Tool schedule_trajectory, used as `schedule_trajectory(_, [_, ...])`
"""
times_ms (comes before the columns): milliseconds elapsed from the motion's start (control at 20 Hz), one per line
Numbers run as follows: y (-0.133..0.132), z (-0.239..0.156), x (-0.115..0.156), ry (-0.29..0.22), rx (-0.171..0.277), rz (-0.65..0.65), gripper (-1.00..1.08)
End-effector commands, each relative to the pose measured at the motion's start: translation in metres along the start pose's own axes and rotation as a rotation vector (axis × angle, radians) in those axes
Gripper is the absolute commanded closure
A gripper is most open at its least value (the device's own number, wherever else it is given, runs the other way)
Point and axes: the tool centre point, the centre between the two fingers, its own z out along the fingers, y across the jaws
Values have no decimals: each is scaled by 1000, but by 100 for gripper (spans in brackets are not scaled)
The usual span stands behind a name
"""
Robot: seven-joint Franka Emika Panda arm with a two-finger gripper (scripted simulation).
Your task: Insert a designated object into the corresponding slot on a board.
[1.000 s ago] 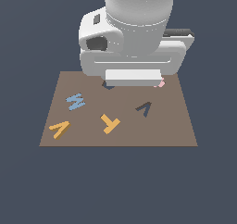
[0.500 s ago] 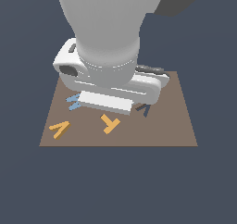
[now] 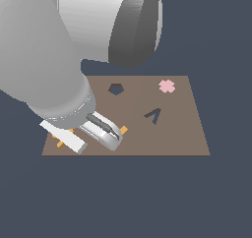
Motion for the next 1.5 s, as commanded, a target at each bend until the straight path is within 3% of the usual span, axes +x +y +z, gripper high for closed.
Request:
schedule_trajectory(0, [14,9,15,0,1,84,-92])
schedule_trajectory(550, [61,36,50,-2,5,316,-92])
schedule_trajectory(1350, [64,58,51,-3,5,331,-92])
schedule_trajectory(1400, [64,58,51,-3,5,331,108])
schedule_trajectory(1450, [64,58,51,-3,5,331,108])
